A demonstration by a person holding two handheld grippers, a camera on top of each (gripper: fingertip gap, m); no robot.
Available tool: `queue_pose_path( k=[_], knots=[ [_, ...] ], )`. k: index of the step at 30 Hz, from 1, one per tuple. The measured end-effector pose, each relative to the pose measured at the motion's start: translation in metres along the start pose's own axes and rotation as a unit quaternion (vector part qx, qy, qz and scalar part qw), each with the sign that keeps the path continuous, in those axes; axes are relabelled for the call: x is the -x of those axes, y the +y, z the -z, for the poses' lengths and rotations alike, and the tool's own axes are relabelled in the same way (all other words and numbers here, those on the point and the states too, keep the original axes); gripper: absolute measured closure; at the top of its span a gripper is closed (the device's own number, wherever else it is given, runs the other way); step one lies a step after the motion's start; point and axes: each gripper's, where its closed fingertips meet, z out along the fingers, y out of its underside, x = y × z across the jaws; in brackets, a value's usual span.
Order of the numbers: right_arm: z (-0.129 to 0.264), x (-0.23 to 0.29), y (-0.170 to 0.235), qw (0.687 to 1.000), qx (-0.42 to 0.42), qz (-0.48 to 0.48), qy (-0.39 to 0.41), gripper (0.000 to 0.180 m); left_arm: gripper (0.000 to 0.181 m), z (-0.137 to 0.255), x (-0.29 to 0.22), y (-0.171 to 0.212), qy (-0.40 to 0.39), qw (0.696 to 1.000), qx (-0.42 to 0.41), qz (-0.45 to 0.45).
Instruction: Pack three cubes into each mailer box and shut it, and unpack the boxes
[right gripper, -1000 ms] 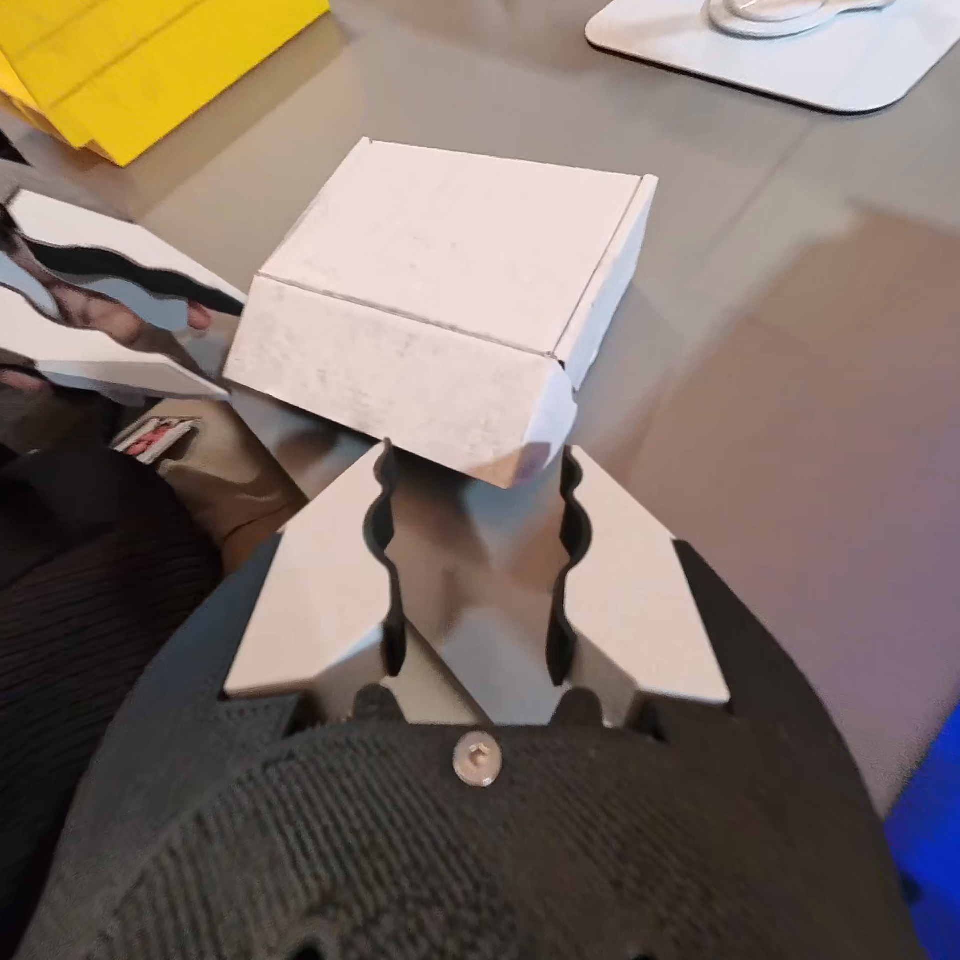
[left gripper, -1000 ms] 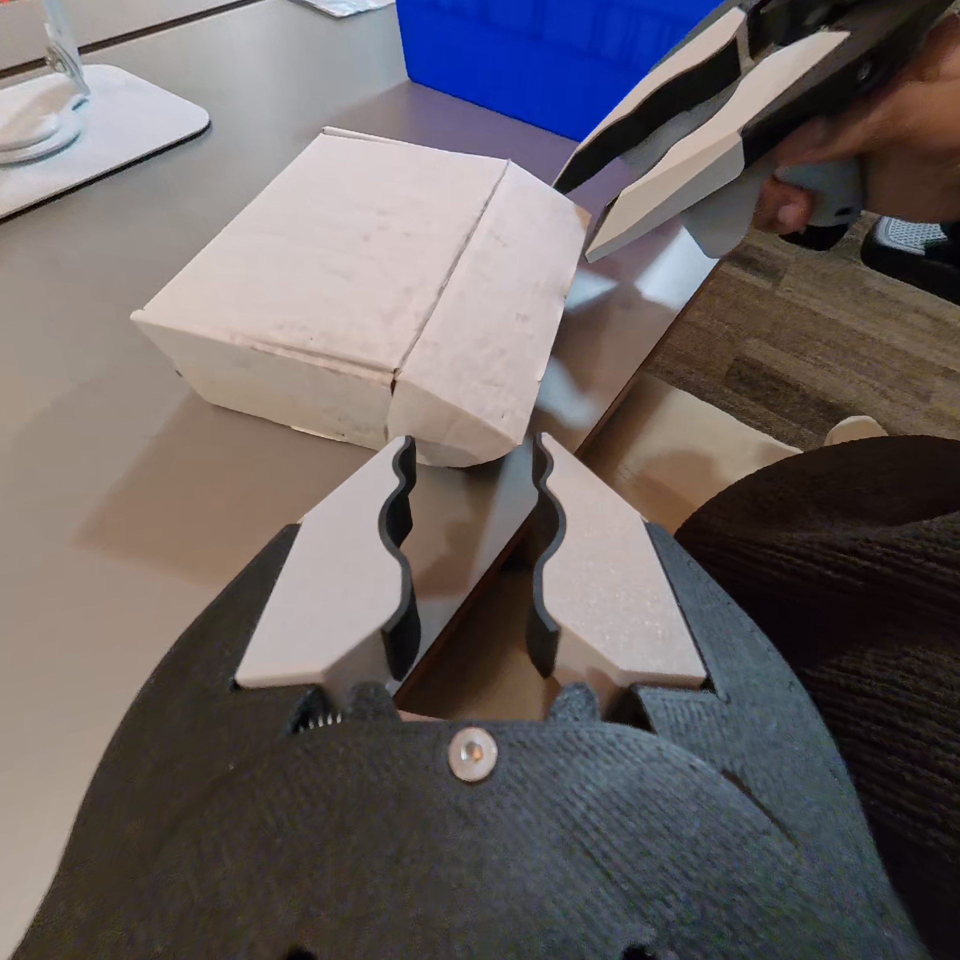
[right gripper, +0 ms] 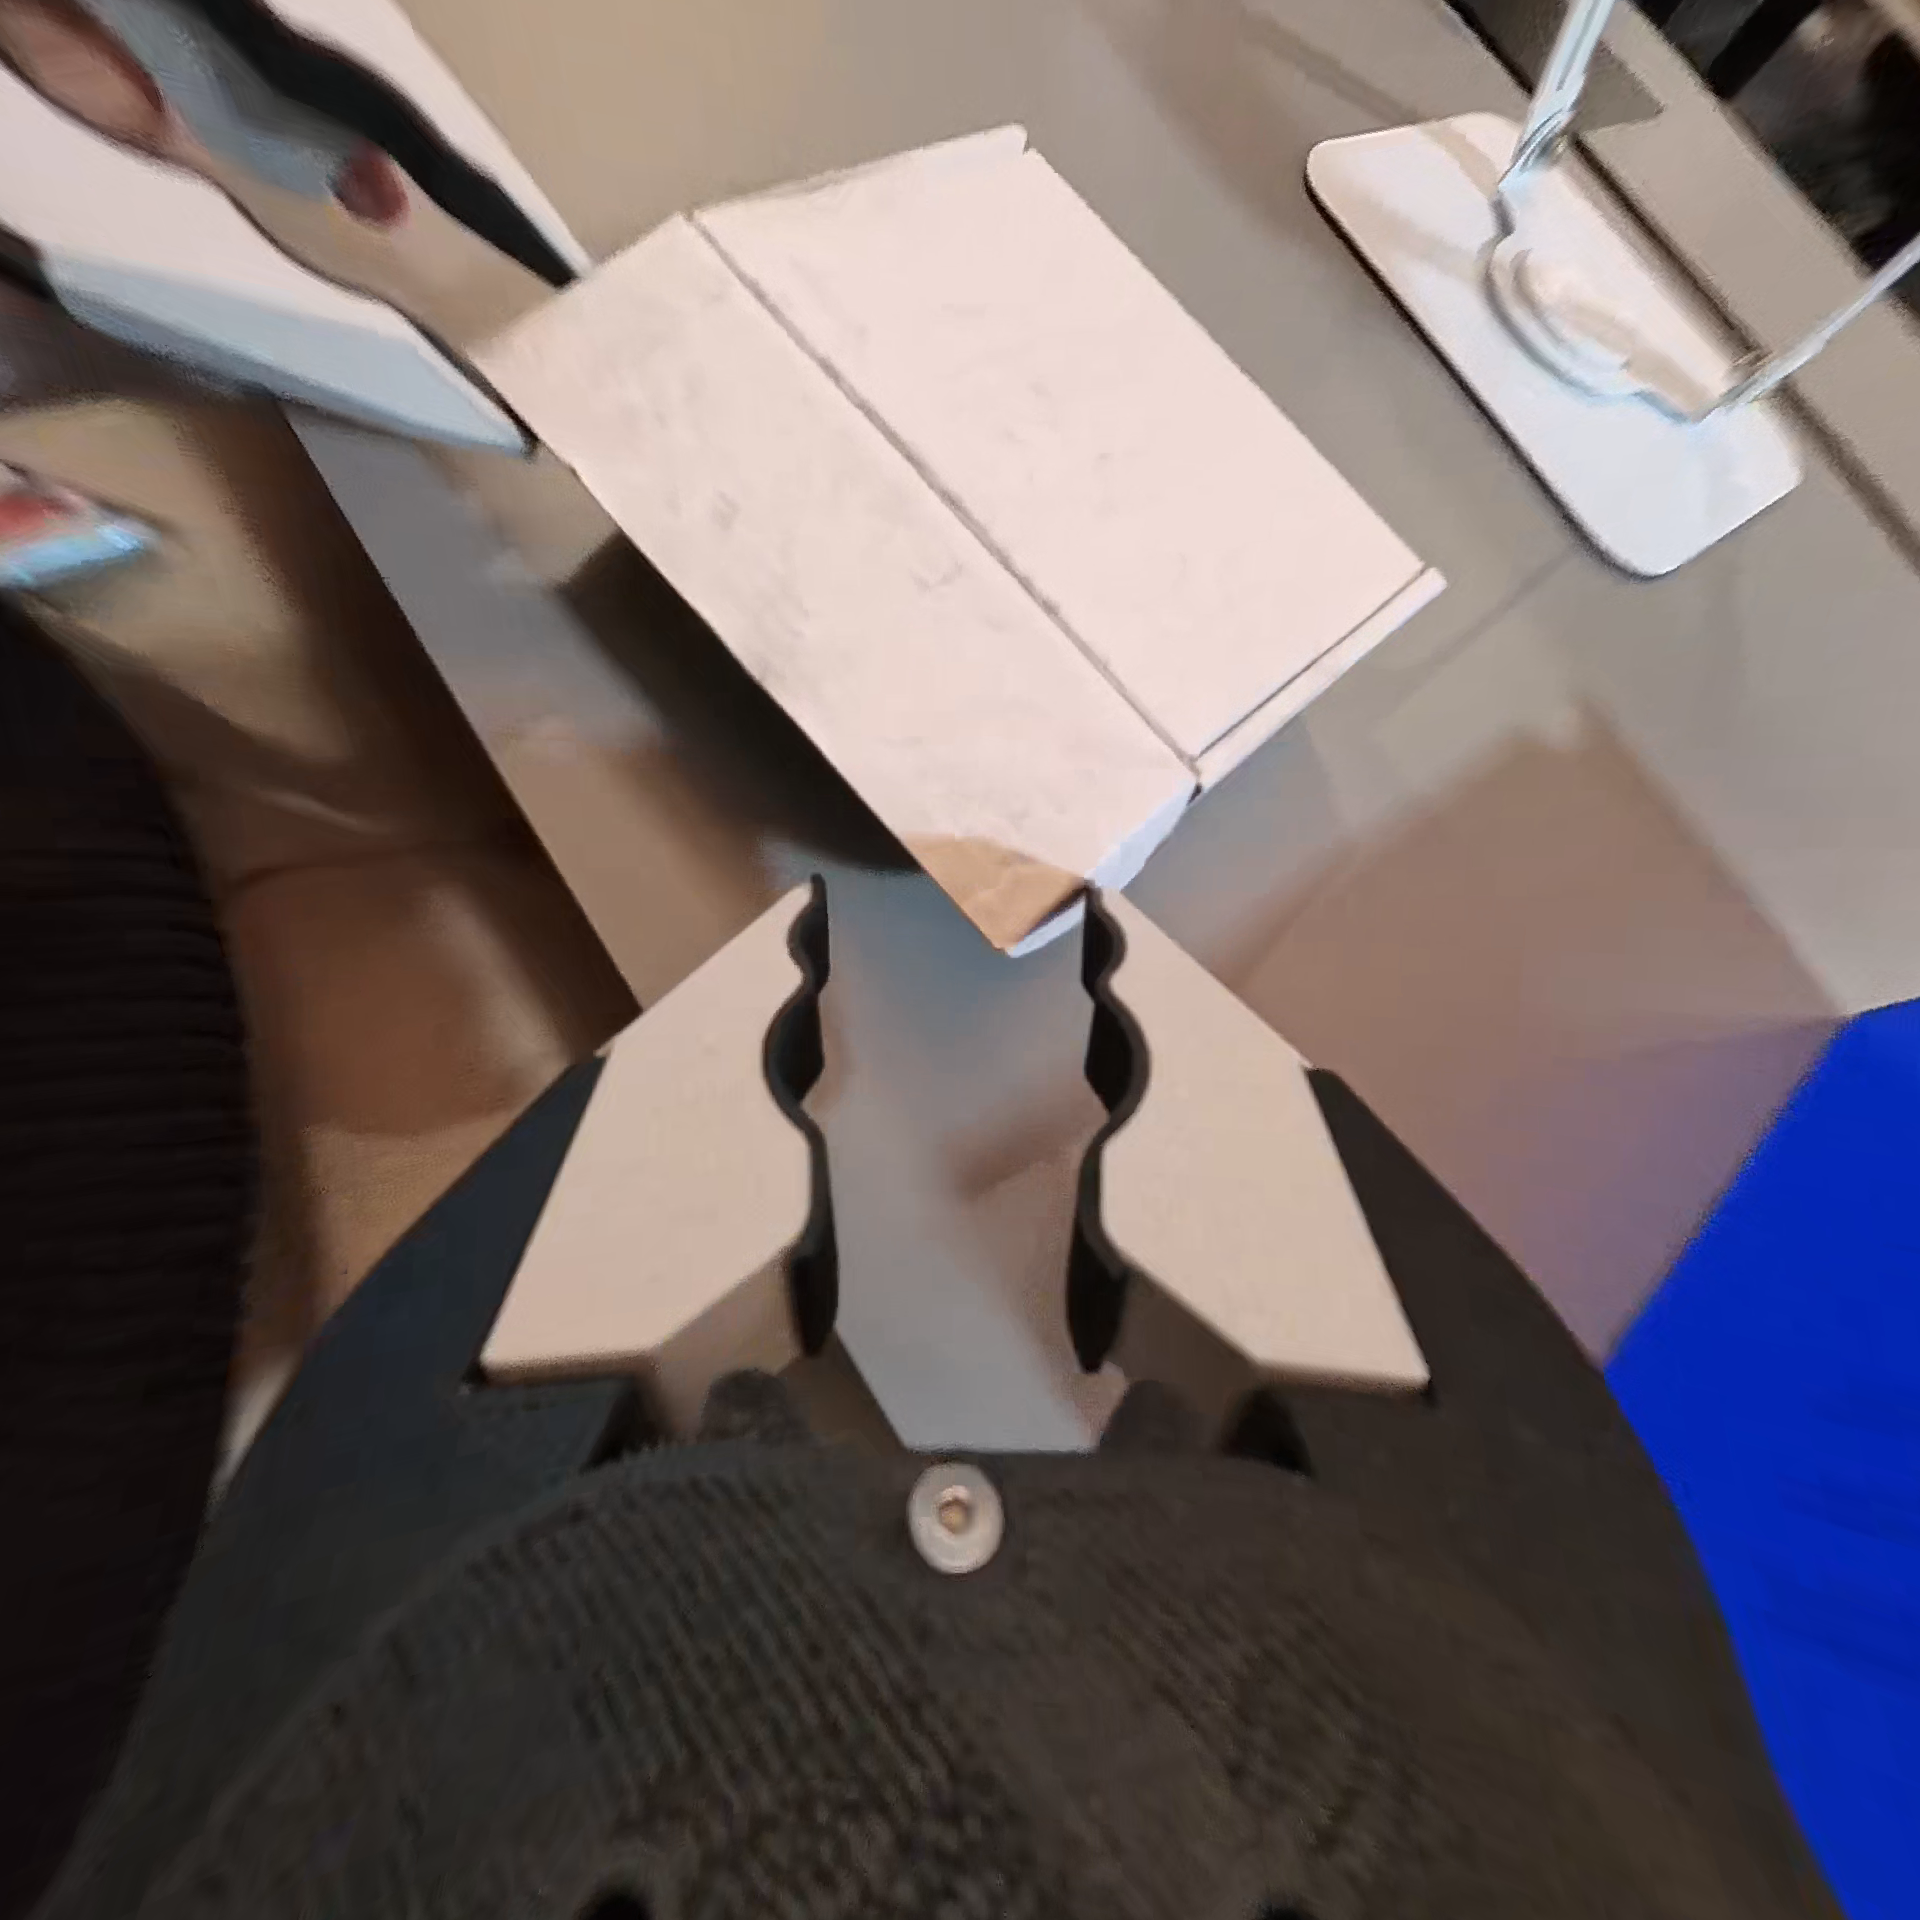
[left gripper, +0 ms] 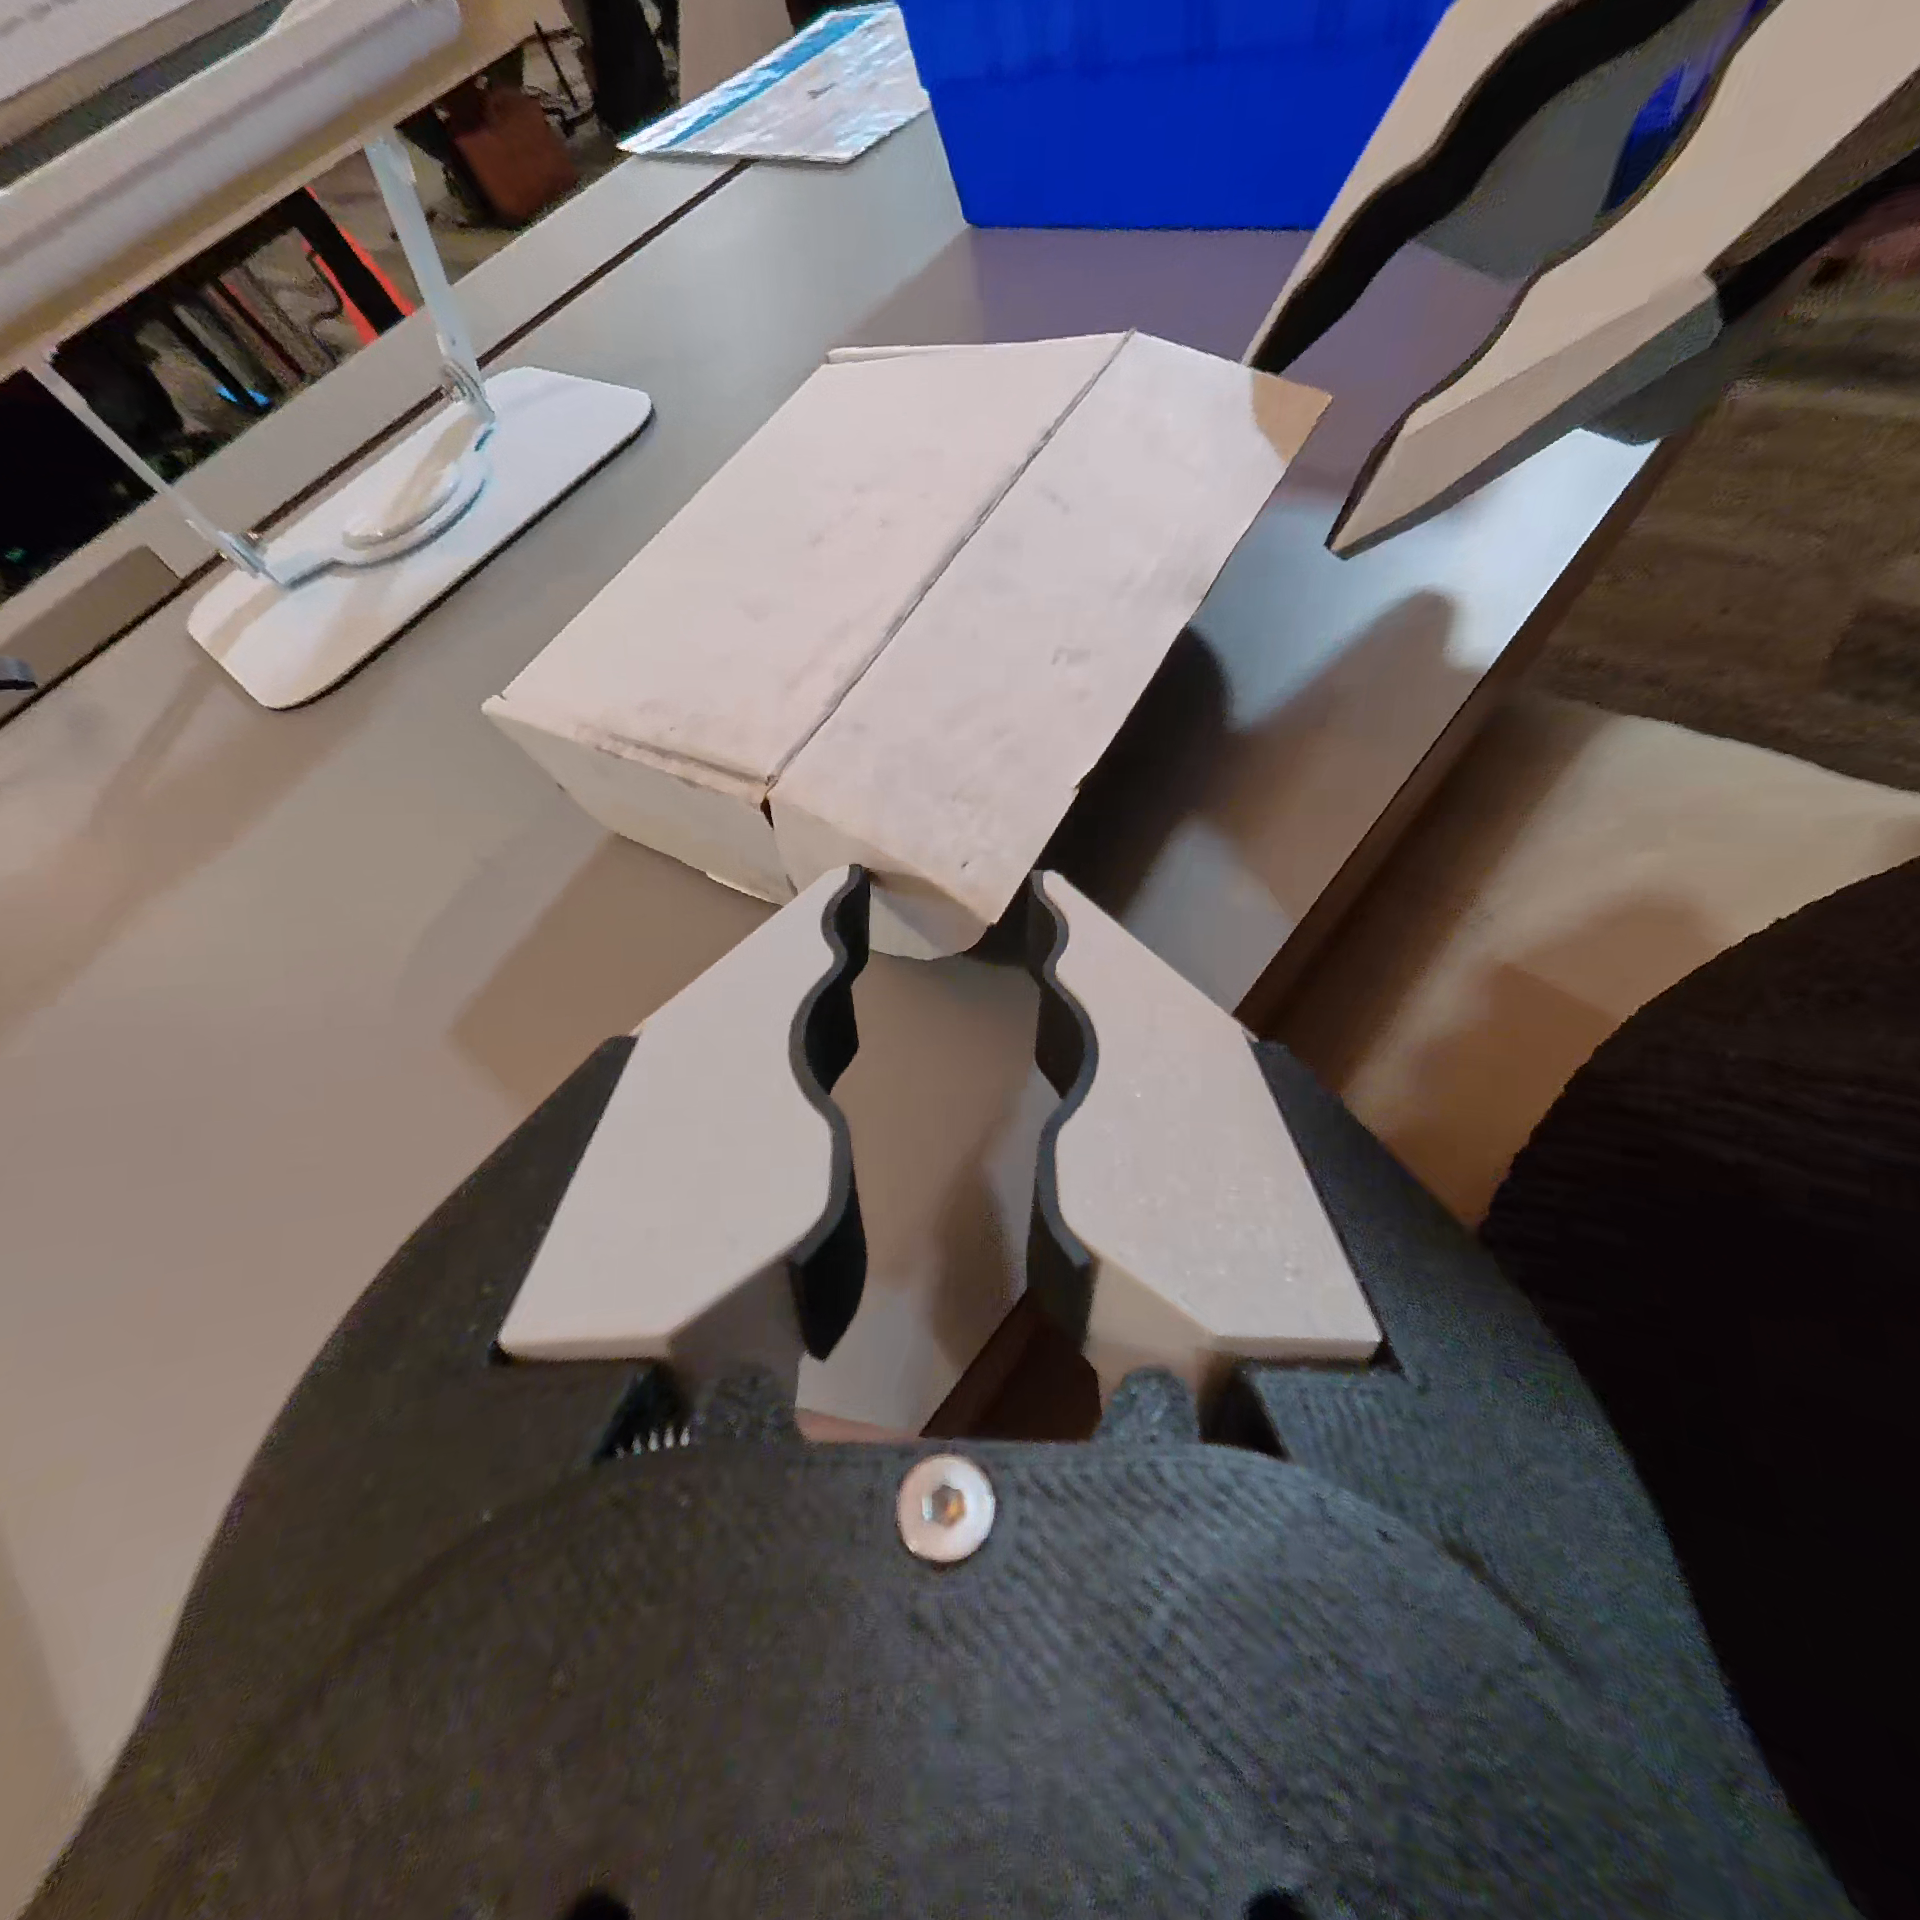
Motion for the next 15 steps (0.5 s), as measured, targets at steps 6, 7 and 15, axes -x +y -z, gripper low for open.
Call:
queue_pose_path(
  k=[6,7,15],
  knots=[
    [-0.004,-0.012,-0.002,0.989,0.017,0.111,0.093,0.133,0.153,-0.002,0.001,0.004,-0.021,0.999,0.010,-0.045],
    [-0.005,-0.015,-0.001,0.988,0.020,0.115,0.103,0.132,0.149,-0.003,0.002,0.004,-0.026,0.998,0.012,-0.050],
    [-0.010,-0.029,0.007,0.990,0.020,0.086,0.109,0.133,0.131,-0.017,0.015,0.016,-0.055,0.994,0.045,-0.085]
  ],
)
